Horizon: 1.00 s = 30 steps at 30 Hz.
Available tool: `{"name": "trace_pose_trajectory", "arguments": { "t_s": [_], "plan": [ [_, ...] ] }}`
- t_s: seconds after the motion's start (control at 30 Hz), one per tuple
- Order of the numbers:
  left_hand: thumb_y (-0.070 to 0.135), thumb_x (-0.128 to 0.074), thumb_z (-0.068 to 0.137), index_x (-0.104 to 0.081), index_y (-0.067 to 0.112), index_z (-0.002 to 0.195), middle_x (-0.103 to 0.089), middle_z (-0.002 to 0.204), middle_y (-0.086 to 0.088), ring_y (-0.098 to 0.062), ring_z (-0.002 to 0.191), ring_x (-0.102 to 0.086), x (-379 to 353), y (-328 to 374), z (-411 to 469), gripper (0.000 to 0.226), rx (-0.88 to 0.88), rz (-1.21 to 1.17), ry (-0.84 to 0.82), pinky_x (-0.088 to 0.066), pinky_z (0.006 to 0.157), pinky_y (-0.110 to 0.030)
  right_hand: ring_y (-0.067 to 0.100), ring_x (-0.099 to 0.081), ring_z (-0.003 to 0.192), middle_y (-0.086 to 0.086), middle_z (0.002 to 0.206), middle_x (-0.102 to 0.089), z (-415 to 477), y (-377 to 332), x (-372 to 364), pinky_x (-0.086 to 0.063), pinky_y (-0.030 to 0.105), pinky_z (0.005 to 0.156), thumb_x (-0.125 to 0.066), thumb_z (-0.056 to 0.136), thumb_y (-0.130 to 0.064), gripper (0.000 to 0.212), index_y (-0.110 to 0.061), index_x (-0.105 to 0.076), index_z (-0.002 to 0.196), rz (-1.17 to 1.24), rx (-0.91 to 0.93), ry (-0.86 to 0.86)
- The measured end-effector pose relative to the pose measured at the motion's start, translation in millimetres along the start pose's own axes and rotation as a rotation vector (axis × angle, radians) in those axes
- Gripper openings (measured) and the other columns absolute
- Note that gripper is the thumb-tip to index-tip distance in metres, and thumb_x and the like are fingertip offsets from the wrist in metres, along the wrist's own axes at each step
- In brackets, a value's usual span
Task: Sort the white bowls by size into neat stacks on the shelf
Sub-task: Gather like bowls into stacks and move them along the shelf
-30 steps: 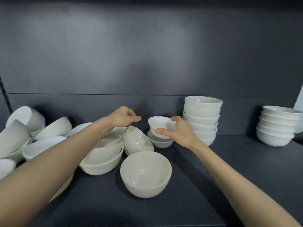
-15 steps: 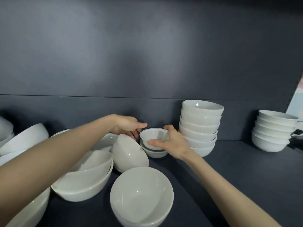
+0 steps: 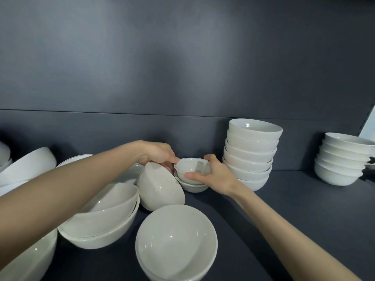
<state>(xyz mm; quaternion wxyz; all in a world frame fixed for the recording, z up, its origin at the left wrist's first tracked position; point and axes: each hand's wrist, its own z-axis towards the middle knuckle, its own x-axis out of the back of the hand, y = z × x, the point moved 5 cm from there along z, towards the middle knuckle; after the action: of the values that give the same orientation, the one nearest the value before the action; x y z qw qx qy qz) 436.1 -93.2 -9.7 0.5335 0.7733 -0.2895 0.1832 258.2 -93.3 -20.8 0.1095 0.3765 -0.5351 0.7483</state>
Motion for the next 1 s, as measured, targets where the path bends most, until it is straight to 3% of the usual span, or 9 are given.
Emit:
{"name": "trace_pose_trajectory", "arguments": {
  "t_s": [0.13, 0.3, 0.4, 0.5, 0.73, 0.87, 1.0],
  "plan": [
    [0.015, -0.051, 0.098, -0.064, 0.004, 0.096, -0.071, 0.083, -0.01, -0.017, 0.07, -0.068, 1, -1, 2, 0.018, -0.006, 0.02, 0.023, -0.055, 0.071, -0.031, 0.011, -0.042, 0.102, -0.006, 0.116, -0.043, -1, -2, 2, -0.034, 0.022, 0.08, -0.077, 0.074, -0.047, 0.08, -0.011, -0.038, 0.133, -0.005, 0.008, -0.03],
    [0.01, -0.058, 0.094, -0.065, 0.001, 0.1, -0.07, 0.093, -0.018, -0.025, 0.077, -0.067, 3, -3, 6, 0.013, -0.021, 0.006, 0.052, -0.053, 0.088, -0.043, 0.011, -0.045, 0.103, -0.005, 0.12, -0.046, -2, -2, 4, -0.036, 0.019, 0.078, -0.083, 0.07, -0.04, 0.077, -0.017, -0.039, 0.129, -0.003, 0.005, -0.076],
    [0.009, -0.061, 0.092, -0.064, -0.001, 0.103, -0.071, 0.086, -0.017, -0.019, 0.066, -0.069, 4, -4, 6, 0.015, -0.023, 0.002, 0.074, -0.055, 0.084, -0.041, 0.01, -0.045, 0.097, -0.007, 0.111, -0.046, -3, 0, 6, -0.036, 0.013, 0.065, -0.084, 0.07, -0.034, 0.082, -0.011, -0.038, 0.134, -0.008, 0.019, -0.058],
    [0.009, -0.062, 0.092, -0.065, -0.001, 0.105, -0.072, 0.089, -0.02, -0.018, 0.064, -0.07, 6, -3, 3, 0.017, -0.025, 0.005, 0.081, -0.056, 0.079, -0.038, 0.01, -0.044, 0.098, -0.008, 0.107, -0.045, -2, 1, 7, -0.032, 0.013, 0.066, -0.084, 0.069, -0.033, 0.086, -0.01, -0.037, 0.137, -0.016, 0.035, -0.033],
    [0.006, -0.056, 0.094, -0.063, -0.004, 0.114, -0.07, 0.092, -0.017, -0.017, 0.066, -0.071, 22, 7, -15, 0.022, -0.072, -0.116, 0.15, -0.06, 0.065, -0.023, 0.009, -0.051, 0.093, -0.018, 0.09, -0.05, 3, -15, 14, -0.039, 0.013, 0.067, -0.087, 0.066, -0.027, 0.069, -0.016, -0.047, 0.122, 0.103, 0.086, 0.029],
    [0.007, -0.052, 0.097, -0.058, -0.006, 0.12, -0.066, 0.098, -0.022, -0.023, 0.072, -0.068, 29, 16, -32, 0.027, -0.119, -0.214, 0.199, -0.061, 0.066, -0.028, 0.007, -0.055, 0.085, -0.017, 0.087, -0.055, 5, -26, 23, -0.043, 0.016, 0.07, -0.089, 0.063, -0.027, 0.061, -0.02, -0.05, 0.11, 0.124, 0.121, 0.07],
    [0.008, -0.049, 0.099, -0.056, -0.004, 0.123, -0.065, 0.099, -0.022, -0.023, 0.077, -0.067, 31, 28, -51, 0.028, -0.166, -0.29, 0.223, -0.061, 0.064, -0.028, -0.002, -0.054, 0.072, -0.018, 0.079, -0.056, 1, -40, 35, -0.041, 0.008, 0.059, -0.09, 0.061, -0.026, 0.053, -0.02, -0.053, 0.099, 0.164, 0.167, 0.096]
  ]
}}
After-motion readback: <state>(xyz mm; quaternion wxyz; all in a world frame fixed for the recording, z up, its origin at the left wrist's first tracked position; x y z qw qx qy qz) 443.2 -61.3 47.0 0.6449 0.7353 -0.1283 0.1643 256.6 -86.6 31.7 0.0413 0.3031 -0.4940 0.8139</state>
